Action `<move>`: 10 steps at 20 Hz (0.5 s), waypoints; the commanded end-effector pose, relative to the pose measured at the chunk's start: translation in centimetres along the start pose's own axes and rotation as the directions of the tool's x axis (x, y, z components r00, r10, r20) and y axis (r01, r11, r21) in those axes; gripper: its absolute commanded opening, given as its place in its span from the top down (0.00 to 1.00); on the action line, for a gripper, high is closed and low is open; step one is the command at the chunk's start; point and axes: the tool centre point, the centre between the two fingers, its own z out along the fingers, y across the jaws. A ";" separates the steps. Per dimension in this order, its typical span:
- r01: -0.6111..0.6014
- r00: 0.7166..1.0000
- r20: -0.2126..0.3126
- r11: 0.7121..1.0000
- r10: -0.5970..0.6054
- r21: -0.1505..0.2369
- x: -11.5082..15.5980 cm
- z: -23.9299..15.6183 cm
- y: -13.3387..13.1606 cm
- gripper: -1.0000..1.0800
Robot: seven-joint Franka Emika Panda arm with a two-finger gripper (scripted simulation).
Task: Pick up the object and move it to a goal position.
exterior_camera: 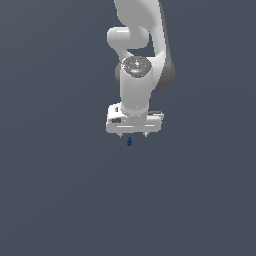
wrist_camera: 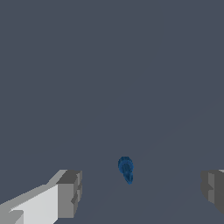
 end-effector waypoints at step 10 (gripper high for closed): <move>-0.076 0.997 0.017 0.997 0.076 -0.006 -0.8 0.4 3.7 0.04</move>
